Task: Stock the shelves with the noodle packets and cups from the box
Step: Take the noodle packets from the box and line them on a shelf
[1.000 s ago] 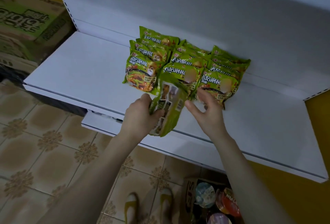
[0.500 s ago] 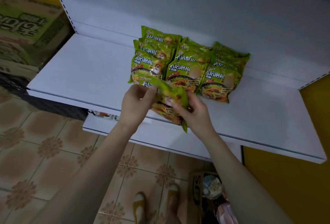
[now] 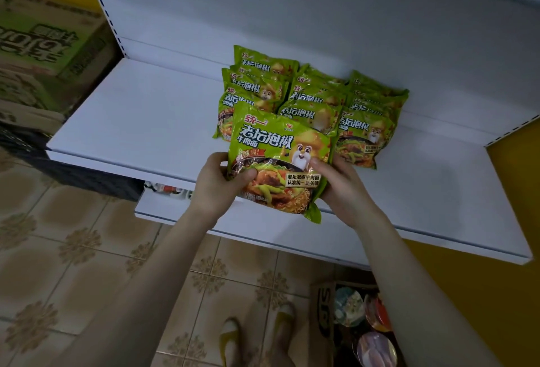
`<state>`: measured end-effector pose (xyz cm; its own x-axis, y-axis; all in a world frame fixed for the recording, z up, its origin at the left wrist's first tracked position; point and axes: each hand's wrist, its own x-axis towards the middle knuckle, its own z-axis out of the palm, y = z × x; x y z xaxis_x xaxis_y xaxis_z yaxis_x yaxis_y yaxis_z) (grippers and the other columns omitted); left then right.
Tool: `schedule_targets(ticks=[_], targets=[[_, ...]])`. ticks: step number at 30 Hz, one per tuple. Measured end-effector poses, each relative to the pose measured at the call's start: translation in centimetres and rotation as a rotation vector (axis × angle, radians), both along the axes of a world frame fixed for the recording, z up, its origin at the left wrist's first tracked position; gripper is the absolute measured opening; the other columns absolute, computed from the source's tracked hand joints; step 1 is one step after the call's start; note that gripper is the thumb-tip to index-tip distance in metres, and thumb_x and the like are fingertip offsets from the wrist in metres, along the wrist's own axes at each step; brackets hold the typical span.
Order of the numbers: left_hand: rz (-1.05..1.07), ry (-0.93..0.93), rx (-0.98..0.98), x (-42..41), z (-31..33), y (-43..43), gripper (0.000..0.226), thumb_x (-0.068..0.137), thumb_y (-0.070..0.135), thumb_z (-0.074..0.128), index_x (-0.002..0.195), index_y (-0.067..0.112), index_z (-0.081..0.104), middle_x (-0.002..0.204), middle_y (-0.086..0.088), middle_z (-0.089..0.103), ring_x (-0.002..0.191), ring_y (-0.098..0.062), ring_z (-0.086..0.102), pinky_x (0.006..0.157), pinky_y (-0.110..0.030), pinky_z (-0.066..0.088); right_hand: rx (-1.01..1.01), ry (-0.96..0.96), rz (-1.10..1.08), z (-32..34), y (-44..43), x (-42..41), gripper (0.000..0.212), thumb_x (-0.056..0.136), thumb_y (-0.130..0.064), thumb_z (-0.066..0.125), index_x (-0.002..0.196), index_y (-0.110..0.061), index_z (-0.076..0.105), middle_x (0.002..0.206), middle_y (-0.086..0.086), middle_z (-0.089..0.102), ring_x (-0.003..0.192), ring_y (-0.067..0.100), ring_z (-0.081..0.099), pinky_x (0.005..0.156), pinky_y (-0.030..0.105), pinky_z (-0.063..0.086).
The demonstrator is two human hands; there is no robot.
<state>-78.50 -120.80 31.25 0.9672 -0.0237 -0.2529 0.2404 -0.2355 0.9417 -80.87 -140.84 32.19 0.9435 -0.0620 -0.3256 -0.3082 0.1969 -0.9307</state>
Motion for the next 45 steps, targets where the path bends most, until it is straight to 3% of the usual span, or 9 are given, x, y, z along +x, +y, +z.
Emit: schedule_targets(ticks=[4,10,13,15,18,25,31,37,45], targets=[[0.008,-0.038,0.093,0.0,-1.4,-0.9,0.053,0.080,0.019,0.071,0.124,0.003,0.044,0.097,-0.008,0.058,0.087,-0.025,0.058,0.079,-0.037,0.049,-0.354,0.041,0.119,-1.4,-0.7,-0.4,0.035,0.085,-0.021,0.065,0.116,-0.031,0.052,0.120,-0.002,0.061,0.112,0.018,0.058,0.090,0.039,0.052],[-0.018,-0.113,0.188,1.1,-4.1,-3.8,0.052,0.083,0.023,0.067,0.127,0.007,0.043,0.098,-0.003,0.055,0.087,-0.019,0.054,0.068,-0.026,0.039,-0.383,0.090,-0.142,-4.7,-2.1,0.1,0.032,0.080,-0.013,0.070,0.106,-0.016,0.052,0.111,0.007,0.061,0.107,0.026,0.059,0.087,0.044,0.053],[-0.074,-0.182,0.246,1.9,-5.8,-4.9,0.054,0.087,0.025,0.063,0.133,0.007,0.040,0.113,-0.006,0.056,0.100,-0.018,0.052,0.075,-0.024,0.038,-0.401,0.063,-0.209,-5.6,-3.6,1.5,0.030,0.079,-0.009,0.070,0.104,-0.015,0.055,0.105,0.005,0.062,0.106,0.025,0.060,0.090,0.042,0.051],[-0.151,-0.238,0.401,2.7,-7.7,-5.3,0.059,0.089,0.029,0.058,0.138,0.005,0.035,0.134,-0.012,0.048,0.122,-0.025,0.044,0.091,-0.031,0.037,-0.437,0.018,-0.230,-6.0,-5.1,3.0,0.030,0.079,-0.008,0.069,0.104,-0.019,0.056,0.105,0.004,0.063,0.104,0.022,0.060,0.092,0.046,0.051],[-0.336,-0.266,0.719,4.0,-11.0,-5.6,0.068,0.093,0.038,0.050,0.144,0.003,0.023,0.151,-0.015,0.026,0.140,-0.028,0.022,0.112,-0.037,0.019,-0.497,-0.041,-0.255,-6.9,-7.2,5.5,0.028,0.080,-0.008,0.068,0.103,-0.019,0.056,0.107,0.005,0.063,0.103,0.023,0.060,0.092,0.051,0.050],[-0.440,-0.357,1.026,5.0,-17.1,-7.5,0.094,0.079,0.064,0.004,0.144,0.000,0.024,0.153,-0.018,0.021,0.143,-0.029,0.013,0.113,-0.051,0.008,-0.523,-0.068,-0.173,-10.8,-8.9,9.7,0.032,0.084,-0.009,0.065,0.114,-0.014,0.055,0.109,0.004,0.061,0.105,0.023,0.059,0.092,0.048,0.050],[-0.399,-0.380,1.069,4.9,-18.4,-7.6,0.076,0.087,0.054,0.023,0.128,-0.004,0.050,0.136,-0.023,0.047,0.130,-0.036,0.042,0.102,-0.057,0.033,-0.559,-0.068,-0.227,-14.0,-8.8,10.6,0.038,0.082,-0.015,0.066,0.118,-0.016,0.054,0.117,0.007,0.063,0.107,0.025,0.060,0.094,0.049,0.049],[-0.391,-0.412,1.087,4.8,-18.4,-7.7,0.075,0.089,0.054,0.022,0.128,-0.004,0.050,0.136,-0.023,0.048,0.129,-0.035,0.043,0.101,-0.057,0.033,-0.593,-0.125,-0.277,-13.6,-7.9,10.2,0.035,0.085,-0.013,0.064,0.118,-0.012,0.055,0.106,0.001,0.061,0.097,0.013,0.054,0.083,0.026,0.041],[-0.399,-0.429,1.106,5.0,-18.5,-7.5,0.081,0.093,0.056,0.009,0.123,-0.004,0.054,0.131,-0.024,0.053,0.124,-0.036,0.049,0.096,-0.057,0.039,-0.653,-0.136,-0.343,-14.9,-6.9,9.8,0.051,0.070,-0.011,0.077,0.115,-0.010,0.052,0.111,0.008,0.063,0.102,0.023,0.061,0.088,0.040,0.051]])
